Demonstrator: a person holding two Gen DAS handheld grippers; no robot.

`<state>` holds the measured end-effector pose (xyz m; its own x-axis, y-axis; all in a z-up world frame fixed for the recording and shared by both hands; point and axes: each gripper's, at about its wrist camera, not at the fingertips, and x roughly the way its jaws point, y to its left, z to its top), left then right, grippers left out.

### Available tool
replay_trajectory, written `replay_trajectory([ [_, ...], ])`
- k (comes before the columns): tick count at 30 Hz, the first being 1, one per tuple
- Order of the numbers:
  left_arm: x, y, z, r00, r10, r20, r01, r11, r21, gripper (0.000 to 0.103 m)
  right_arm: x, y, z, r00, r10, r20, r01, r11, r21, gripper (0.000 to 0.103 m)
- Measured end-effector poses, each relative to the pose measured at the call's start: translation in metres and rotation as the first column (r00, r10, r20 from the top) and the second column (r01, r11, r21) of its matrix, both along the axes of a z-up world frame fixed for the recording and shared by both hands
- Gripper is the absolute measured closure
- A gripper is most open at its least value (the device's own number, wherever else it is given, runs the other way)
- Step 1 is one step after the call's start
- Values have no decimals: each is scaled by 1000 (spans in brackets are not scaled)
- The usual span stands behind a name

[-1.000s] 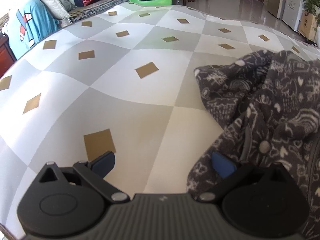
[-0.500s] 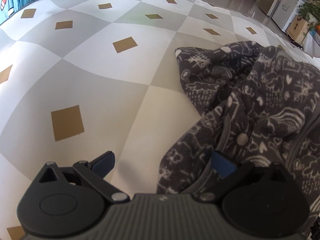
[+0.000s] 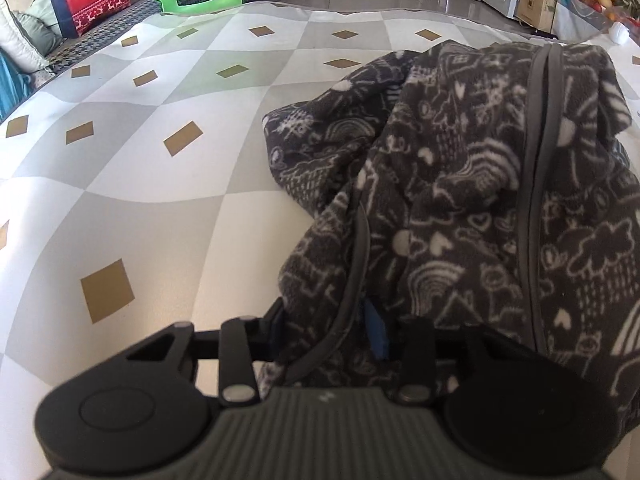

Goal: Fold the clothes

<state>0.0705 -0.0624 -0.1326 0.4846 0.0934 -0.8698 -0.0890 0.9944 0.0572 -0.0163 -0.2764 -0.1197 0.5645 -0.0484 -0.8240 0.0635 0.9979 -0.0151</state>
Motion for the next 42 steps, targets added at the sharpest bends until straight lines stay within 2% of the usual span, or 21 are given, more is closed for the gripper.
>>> replay_trajectory([
  [3,-8,5,2,999,36,-13,-36,999,-2,68,-2,0,0,1000,3,-12,-3,1000,-25,91],
  [10,-45,-2,5,999,30,-32,-28,996,80,68,-10,-10,4,997,-29,-70,26,999,-47,92],
  [12,-53,-1,6,998,38,-46,-35,997,68,67,-12,-14,5,995,-40,-88,36,998,-53,92],
  [15,-63,3,8,994,49,-94,-49,999,6,66,-13,-20,6,991,-68,-116,62,996,-57,92],
  [18,-74,2,9,991,22,-133,-23,1000,-12,60,-13,-30,8,983,-109,-146,103,993,-50,92],
  [20,-81,2,9,988,33,-148,-37,999,-23,52,-14,-33,10,980,-120,-156,111,992,-62,92],
  [22,-85,6,10,988,48,-147,-57,997,-56,52,-15,-36,14,979,-133,-153,125,990,-63,91],
  [24,-86,7,15,989,51,-139,-57,998,-37,44,-14,-37,23,983,-130,-128,123,990,-66,90],
  [25,-86,7,19,991,56,-123,-59,998,-22,33,-14,-37,27,985,-129,-115,121,990,-68,88],
  [26,-87,8,25,993,61,-96,-62,998,-11,23,-13,-38,32,987,-122,-102,116,991,-62,87],
  [29,-85,8,44,998,48,-32,-49,999,-8,16,-9,-38,49,993,-95,-72,94,995,-24,84],
  [32,-81,5,61,1000,18,8,-18,1000,-21,15,3,-40,62,997,-49,-64,52,998,37,83],
  [36,-67,1,73,1000,-24,20,24,1000,-7,15,24,-45,66,996,-1,-86,11,993,119,81],
  [39,-54,6,74,1000,-25,8,25,1000,-9,15,41,-49,65,993,38,-110,-23,990,136,81],
  [42,-41,14,75,1000,-12,7,12,1000,-23,15,58,-60,63,990,50,-131,-20,976,219,81],
])
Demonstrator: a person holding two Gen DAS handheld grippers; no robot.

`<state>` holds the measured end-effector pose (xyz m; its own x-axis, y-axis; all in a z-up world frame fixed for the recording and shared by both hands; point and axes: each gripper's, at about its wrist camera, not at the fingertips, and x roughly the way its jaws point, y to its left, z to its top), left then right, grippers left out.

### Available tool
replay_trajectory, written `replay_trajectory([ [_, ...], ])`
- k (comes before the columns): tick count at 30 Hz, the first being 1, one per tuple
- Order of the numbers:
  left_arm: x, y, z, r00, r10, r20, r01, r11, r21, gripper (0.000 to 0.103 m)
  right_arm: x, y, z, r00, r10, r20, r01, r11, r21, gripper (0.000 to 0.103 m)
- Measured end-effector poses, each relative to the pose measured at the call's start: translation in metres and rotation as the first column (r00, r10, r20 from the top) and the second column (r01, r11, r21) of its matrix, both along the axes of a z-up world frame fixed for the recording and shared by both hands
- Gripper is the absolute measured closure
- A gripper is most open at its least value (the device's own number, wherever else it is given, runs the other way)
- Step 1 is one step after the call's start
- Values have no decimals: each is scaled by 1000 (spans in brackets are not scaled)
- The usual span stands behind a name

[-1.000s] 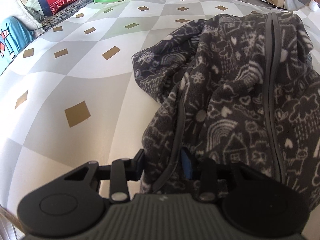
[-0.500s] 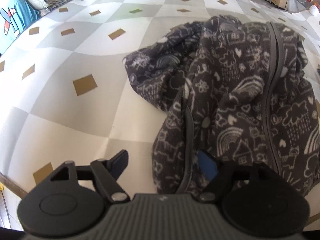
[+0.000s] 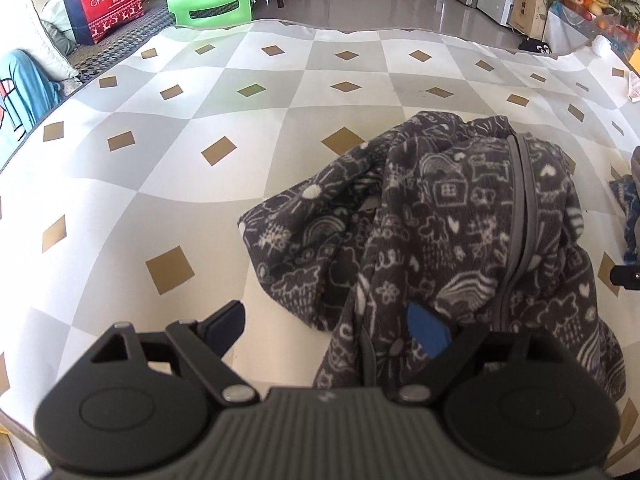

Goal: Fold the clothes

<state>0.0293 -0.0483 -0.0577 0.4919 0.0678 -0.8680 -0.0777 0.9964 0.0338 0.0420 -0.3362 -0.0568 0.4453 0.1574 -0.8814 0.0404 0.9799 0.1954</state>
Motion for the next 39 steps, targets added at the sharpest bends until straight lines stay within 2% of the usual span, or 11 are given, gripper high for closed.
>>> replay_trajectory([
  [5,28,7,4,1000,-11,7,11,1000,23,12,26,-15,-5,999,-38,-35,41,995,96,80],
  [10,60,8,3,996,-87,10,86,993,80,10,41,-30,-14,988,-142,-62,153,958,244,72],
  [17,99,16,-21,991,-130,14,128,984,127,10,54,-27,-26,971,-207,-123,235,928,290,66],
  [21,114,21,-37,990,-144,-3,143,980,140,10,58,-26,-23,966,-238,-99,256,928,272,60],
  [26,121,7,-49,972,-233,24,218,939,267,10,63,-34,-27,946,-302,-120,325,895,305,59],
  [32,127,-7,-68,958,-287,-13,277,911,306,10,70,-35,-36,923,-345,-169,382,870,311,59],
  [34,131,-8,-73,961,-276,-27,271,913,304,10,72,-34,-39,916,-355,-184,398,860,320,58],
  [39,141,-1,-80,977,-206,-46,211,941,264,10,77,-25,-46,906,-363,-217,419,840,346,58],
])
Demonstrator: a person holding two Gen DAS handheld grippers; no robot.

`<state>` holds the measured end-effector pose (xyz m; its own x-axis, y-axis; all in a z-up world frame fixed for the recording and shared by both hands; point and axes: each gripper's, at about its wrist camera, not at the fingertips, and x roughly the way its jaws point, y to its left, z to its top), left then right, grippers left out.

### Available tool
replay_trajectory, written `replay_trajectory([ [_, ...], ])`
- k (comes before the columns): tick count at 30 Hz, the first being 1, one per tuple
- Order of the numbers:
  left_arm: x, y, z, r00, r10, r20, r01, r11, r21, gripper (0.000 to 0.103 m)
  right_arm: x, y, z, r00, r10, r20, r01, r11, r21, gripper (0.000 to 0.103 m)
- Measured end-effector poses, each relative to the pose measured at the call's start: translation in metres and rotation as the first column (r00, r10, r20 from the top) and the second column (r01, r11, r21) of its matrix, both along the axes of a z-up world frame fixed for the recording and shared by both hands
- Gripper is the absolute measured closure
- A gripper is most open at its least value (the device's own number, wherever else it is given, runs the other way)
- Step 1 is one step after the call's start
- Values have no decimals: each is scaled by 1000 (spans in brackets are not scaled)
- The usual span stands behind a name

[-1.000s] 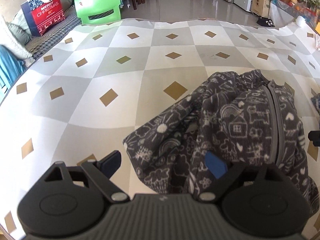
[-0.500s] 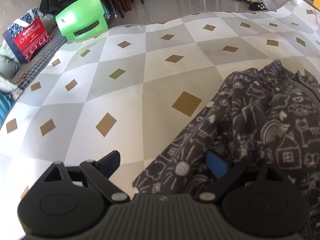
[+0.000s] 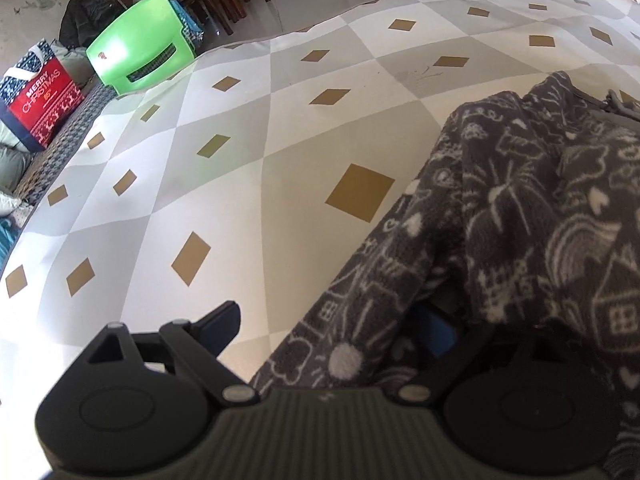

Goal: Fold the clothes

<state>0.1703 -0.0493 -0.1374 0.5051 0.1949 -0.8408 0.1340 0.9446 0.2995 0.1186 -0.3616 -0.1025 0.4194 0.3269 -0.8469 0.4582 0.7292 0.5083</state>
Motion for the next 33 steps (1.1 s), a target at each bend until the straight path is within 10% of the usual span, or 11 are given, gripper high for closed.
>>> replay_trajectory([
  [6,4,5,-1,999,37,-4,-37,999,-3,19,5,14,-4,1000,6,9,-6,999,40,58],
  [14,10,9,-1,995,85,-47,-89,992,-87,85,8,29,-6,1000,22,21,-22,1000,-10,82],
  [24,7,45,27,957,280,77,-280,960,-13,87,8,39,38,974,136,182,-87,964,-252,88],
  [33,-9,107,52,864,480,149,-491,871,39,85,5,26,77,935,123,331,30,906,-422,97],
])
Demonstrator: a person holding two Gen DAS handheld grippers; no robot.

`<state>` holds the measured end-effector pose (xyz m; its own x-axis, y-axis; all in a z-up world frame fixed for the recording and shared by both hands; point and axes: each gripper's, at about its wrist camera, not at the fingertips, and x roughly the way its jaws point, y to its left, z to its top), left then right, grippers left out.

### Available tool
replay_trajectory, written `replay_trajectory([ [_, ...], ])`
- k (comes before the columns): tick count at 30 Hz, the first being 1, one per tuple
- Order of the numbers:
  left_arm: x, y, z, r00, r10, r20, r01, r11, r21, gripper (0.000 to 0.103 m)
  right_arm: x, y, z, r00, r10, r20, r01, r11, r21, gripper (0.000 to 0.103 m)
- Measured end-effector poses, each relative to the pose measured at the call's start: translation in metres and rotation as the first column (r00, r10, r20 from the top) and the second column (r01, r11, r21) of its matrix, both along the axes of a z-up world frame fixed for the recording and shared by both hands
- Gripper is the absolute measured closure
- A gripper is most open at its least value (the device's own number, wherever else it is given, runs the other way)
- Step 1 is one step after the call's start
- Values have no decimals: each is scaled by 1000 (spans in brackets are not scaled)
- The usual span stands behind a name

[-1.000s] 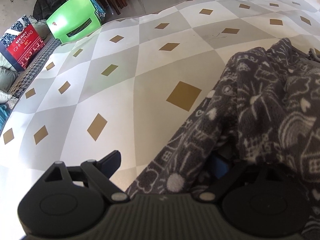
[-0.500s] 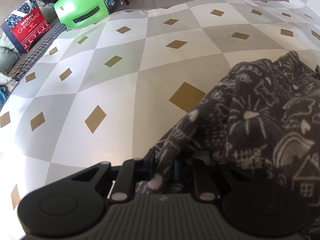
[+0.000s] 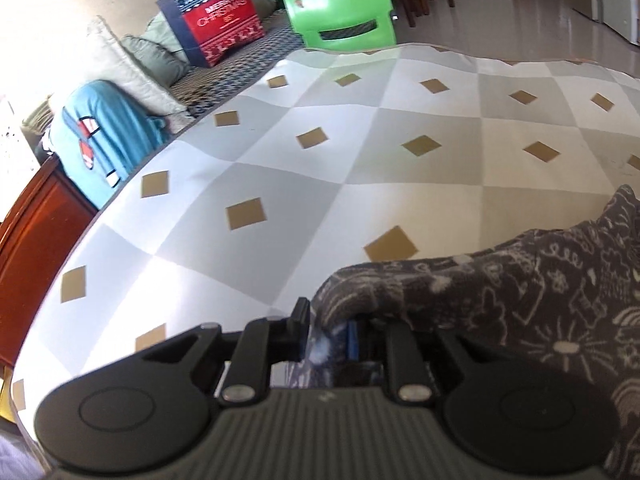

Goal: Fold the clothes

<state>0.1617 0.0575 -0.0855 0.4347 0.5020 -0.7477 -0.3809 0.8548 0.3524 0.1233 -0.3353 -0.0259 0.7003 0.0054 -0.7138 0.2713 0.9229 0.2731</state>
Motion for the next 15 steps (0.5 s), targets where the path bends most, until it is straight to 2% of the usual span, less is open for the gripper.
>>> replay_trajectory([
  [4,-8,20,-6,999,30,-45,-31,999,-13,79,1,-9,-3,1000,-15,-17,16,999,49,95],
  [6,-12,24,-4,998,37,-45,-38,999,-30,68,4,-6,-9,999,23,-47,-20,997,75,91],
  [8,-16,24,4,999,36,-16,-36,999,-15,42,6,-1,-15,996,51,-76,-44,995,95,83],
  [9,-18,22,8,1000,26,2,-26,1000,-10,36,7,1,-18,994,64,-90,-54,993,108,80],
  [10,-19,19,13,1000,13,20,-12,1000,-11,26,8,3,-21,992,75,-103,-62,990,128,78],
  [11,-20,17,18,999,0,38,1,1000,-12,22,10,5,-25,989,87,-118,-68,986,151,77],
  [15,-21,1,33,993,-62,96,67,997,-45,18,15,16,-41,975,129,-183,-86,970,229,71],
])
